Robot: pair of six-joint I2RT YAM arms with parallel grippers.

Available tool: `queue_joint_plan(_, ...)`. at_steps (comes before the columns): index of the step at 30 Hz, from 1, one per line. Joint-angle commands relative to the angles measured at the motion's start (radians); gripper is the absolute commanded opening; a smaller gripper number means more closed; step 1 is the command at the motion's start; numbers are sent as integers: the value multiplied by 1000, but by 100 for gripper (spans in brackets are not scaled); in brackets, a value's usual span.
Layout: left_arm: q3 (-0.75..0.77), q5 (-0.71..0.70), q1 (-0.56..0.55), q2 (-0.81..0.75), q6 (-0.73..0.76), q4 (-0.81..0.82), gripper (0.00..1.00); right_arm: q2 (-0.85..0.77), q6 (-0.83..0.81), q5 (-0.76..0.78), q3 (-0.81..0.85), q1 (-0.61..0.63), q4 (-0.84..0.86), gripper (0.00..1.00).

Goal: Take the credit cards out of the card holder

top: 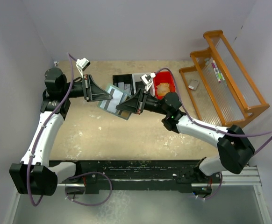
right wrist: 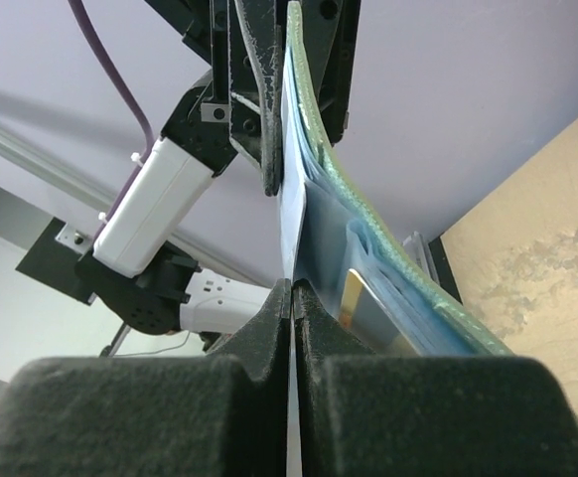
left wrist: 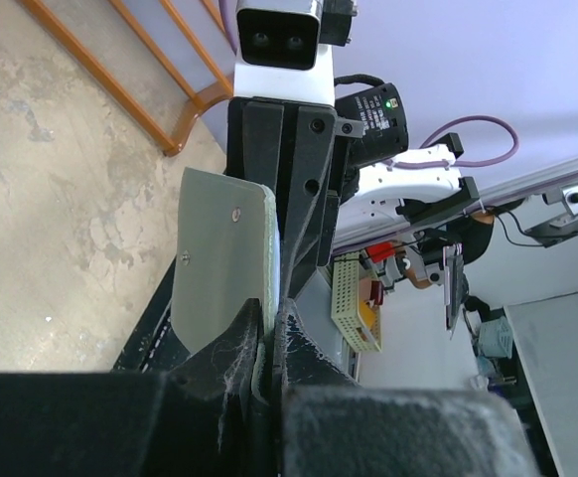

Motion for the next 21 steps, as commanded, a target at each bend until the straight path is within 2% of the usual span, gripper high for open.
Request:
queue_joint_plan(1, 20, 24, 8, -31, -36, 75, 1, -58, -19, 1, -37, -18, 12, 0)
queue_joint_plan(8, 17, 8, 8, -19, -59, 116, 0, -39, -19, -19, -3, -18, 9, 0)
queue_joint_plan(9, 17, 9, 8, -18, -61, 118, 0, -32, -16, -22, 10, -18, 10, 4)
queue_joint_plan(11, 16, 8, 8, -22, -59, 119, 0, -19, -7, -24, 33, -18, 24, 22)
queue_joint_plan(13, 12, 5, 8, -27, -58, 117, 0, 0, 8, -33, 48, -17, 49, 31)
queue_joint_plan(15, 9, 5, 9, -28, -59, 112, 0, 16, 27, -39, 58, -18, 78, 35)
queue_joint_plan(21, 4, 1, 8, -29, -52, 106, 0, 52, 59, -40, 75, -18, 119, 36)
